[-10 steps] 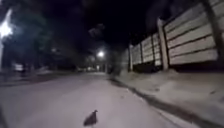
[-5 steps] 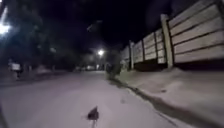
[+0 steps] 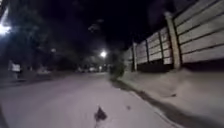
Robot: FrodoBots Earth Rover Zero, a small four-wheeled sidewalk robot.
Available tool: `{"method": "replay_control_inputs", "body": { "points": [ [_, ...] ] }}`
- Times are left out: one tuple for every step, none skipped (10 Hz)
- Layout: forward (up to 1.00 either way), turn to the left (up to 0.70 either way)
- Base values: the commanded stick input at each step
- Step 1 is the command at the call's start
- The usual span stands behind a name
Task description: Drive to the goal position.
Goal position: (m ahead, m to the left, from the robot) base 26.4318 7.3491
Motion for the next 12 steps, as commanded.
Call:
{"method": "replay_control_inputs", "body": {
  "points": [
    [0.70,0.00],
    [0.70,0.00],
    [0.70,-0.35],
    [0.70,-0.35],
    [0.70,-0.32],
    [0.70,-0.10],
    [0.70,0.00],
    [0.70,0.00],
    [0.70,0.00],
    [0.70,0.00],
    [0.70,0.00],
    [0.70,0.00]
  ]
}}
